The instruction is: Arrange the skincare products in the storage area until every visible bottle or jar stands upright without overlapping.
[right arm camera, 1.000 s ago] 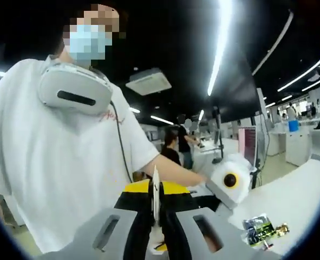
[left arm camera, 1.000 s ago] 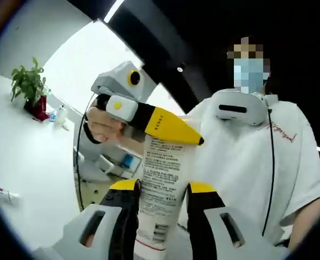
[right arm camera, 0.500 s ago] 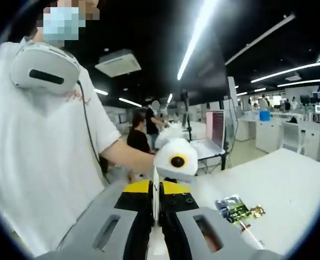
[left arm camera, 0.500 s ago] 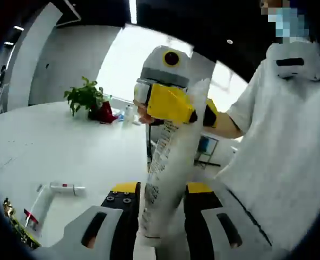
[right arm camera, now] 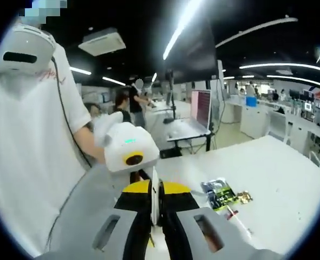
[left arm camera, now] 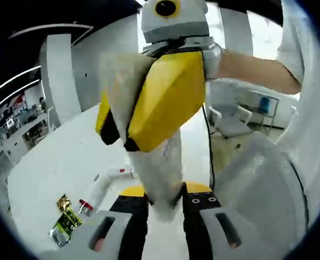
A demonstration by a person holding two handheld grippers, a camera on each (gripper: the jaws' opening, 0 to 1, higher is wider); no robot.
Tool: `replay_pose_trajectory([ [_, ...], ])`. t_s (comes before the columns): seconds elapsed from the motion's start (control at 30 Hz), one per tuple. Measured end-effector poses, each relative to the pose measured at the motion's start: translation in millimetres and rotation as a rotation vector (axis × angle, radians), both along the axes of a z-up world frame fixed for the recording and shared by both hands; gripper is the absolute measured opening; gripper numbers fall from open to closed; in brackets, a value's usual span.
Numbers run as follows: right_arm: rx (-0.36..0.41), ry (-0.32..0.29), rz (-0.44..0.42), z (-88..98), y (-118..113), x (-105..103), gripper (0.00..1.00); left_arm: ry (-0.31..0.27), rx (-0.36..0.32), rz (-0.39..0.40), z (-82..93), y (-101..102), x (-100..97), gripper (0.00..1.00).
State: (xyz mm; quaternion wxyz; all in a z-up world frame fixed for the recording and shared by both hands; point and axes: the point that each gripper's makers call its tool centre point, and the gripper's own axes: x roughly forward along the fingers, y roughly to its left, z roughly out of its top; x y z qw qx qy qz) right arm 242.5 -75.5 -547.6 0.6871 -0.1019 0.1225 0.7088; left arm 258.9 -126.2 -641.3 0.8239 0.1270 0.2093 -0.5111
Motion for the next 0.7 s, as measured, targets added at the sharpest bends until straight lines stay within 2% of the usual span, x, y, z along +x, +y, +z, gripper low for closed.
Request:
replay_pose_trajectory([
  [0.17,0.001,-0.039,0.026,-0.1,2,-6,0.07,-0.001,-0.017,0.008,1.5,0,-6.8,0.2],
  [0.27,0.048,-0.056,0.015,2.9,3,-7,0.09,0.057,-0.142,0.016,9.0,-7,-14.7,0.19],
  [0.3,0.06,-0.053,0.008,3.7,4,-7,0.1,0.052,-0.149,0.016,10.0,-7,-14.7,0.19],
  [0.37,0.076,-0.043,0.003,4.6,3,-8,0.11,0.044,-0.15,0.02,11.3,-6,-15.7,0.19],
  [0.43,0.061,-0.041,-0.018,-0.2,-1,-8,0.16,0.013,-0.138,0.016,16.3,-7,-18.4,0.19],
  [0.5,0.037,-0.03,-0.041,-8.4,-7,-8,0.21,0.005,-0.142,0.018,20.1,-4,-14.5,0.19],
  [0.6,0.052,-0.025,-0.072,-9.4,-18,-8,0.17,-0.007,-0.132,0.024,22.6,3,-11.9,0.19],
  [0.7,0.055,-0.025,-0.104,-6.0,-27,-7,0.17,-0.025,-0.07,0.019,18.0,7,-11.5,0.2],
])
